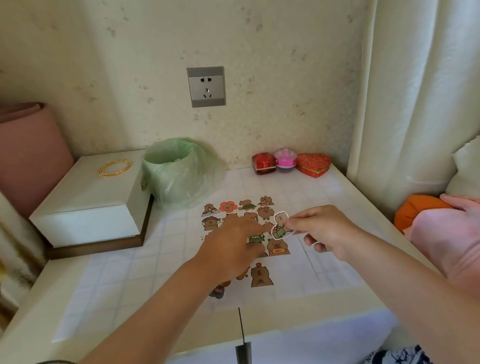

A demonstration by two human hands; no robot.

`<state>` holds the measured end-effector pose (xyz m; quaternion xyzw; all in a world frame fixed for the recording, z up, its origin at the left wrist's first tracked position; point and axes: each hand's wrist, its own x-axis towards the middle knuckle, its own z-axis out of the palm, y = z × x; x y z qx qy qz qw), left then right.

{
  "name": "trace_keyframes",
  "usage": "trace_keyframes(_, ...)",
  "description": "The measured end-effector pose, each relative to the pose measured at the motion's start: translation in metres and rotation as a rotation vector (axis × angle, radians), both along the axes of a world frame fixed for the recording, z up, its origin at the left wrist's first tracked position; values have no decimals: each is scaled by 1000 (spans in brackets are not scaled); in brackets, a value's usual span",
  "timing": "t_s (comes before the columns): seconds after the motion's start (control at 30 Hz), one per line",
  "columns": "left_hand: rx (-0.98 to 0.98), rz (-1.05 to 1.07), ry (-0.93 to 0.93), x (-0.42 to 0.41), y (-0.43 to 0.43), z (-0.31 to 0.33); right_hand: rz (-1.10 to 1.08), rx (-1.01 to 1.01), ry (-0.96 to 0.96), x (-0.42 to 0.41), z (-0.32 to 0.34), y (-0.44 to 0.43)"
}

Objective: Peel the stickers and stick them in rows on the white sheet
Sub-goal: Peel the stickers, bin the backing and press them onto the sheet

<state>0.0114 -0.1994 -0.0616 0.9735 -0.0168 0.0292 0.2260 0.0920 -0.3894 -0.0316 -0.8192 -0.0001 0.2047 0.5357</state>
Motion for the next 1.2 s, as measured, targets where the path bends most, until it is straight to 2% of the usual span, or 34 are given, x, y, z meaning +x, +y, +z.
trace_keyframes(0.1,269,-91,215,-1,5,-13,32,-43,30,-2,-2,-5)
trace_keyframes(0.17,353,-66,261,-1,10,-19,84,-93,49,-5,-4,-7)
trace_keyframes(0.33,324,-6,254,-3,15,-15,194,-183,30,-12,-18,-5)
trace_keyframes(0.93,334,-10,234,-2,15,-18,227,-371,-201,-18,-45,5)
trace_keyframes(1.2,338,72,114,-7,-2,-25,227,-520,-309,-29,-40,10)
